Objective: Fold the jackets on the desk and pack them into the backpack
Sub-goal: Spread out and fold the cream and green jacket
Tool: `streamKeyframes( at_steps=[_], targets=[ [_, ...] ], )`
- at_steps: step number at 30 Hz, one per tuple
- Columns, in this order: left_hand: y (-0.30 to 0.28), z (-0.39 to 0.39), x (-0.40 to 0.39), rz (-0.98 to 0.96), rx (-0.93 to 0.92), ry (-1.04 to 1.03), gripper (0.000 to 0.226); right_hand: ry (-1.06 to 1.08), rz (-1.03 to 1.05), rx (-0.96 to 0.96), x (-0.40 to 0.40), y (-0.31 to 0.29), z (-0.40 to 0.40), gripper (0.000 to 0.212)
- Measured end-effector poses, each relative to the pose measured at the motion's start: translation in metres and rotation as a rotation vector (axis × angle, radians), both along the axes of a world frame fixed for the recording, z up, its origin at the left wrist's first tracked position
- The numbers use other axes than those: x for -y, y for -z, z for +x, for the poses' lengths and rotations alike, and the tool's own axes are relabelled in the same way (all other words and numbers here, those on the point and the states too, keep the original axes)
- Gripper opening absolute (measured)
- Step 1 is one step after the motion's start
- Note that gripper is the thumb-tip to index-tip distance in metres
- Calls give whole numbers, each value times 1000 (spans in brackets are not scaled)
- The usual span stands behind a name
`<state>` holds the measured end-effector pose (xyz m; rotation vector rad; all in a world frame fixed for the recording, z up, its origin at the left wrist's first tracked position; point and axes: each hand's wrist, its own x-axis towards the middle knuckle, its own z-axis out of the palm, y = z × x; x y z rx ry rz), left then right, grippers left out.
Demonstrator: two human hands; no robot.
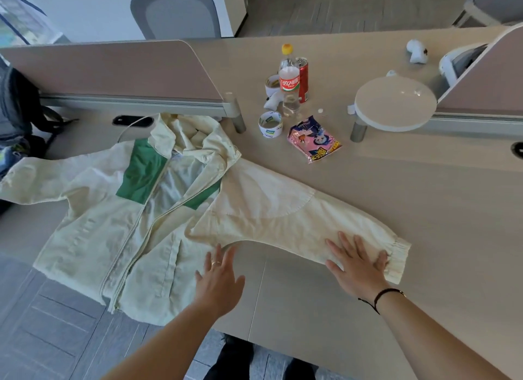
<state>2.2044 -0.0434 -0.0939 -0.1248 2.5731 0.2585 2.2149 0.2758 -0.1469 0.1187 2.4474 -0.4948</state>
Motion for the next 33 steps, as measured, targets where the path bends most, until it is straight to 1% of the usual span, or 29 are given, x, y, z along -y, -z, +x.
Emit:
streamKeyframes(
  at_steps=[2,5,7,9,11,13,15,18,21,23,26,30,31,32,33],
  targets=[
    [3,7,13,-12,-3,-15,77,10,16,-23,-5,1,7,54],
    [5,12,36,8,-55,-61,76,85,21,-84,-3,4,12,54],
    [5,15,53,38,-86,-108,74,156,35,-129,10,3,7,57],
    [4,17,71,61,-128,-159,69,174,75,-189,33,0,-3,57],
    [1,13,88,67,-222,-226,60,111,83,-265,64,-7,-19,54],
    [-5,2,104,72,-316,-323,51,25,40,-328,100,-14,-42,53],
    [-10,-16,122,76,-370,-400,47,-53,-10,-364,136,-18,-70,55],
    [-10,-50,150,106,-453,-407,49,-168,-34,-396,184,-20,-122,55],
    [-1,-87,169,122,-489,-370,52,-204,-48,-392,226,-19,-176,60],
    [7,-110,176,115,-490,-320,56,-163,-91,-358,247,-15,-206,59],
    [24,-134,186,114,-446,-248,61,2,-180,-256,267,-4,-247,59],
    [47,-143,204,184,-399,-276,48,312,-475,-172,285,-9,-286,62],
    [49,-145,209,220,-400,-303,45,370,-528,-183,291,-16,-291,63],
    [50,-147,214,268,-412,-341,45,378,-559,-231,299,-25,-296,63],
    [48,-150,220,316,-439,-391,45,337,-565,-300,309,-37,-299,63]
  ],
)
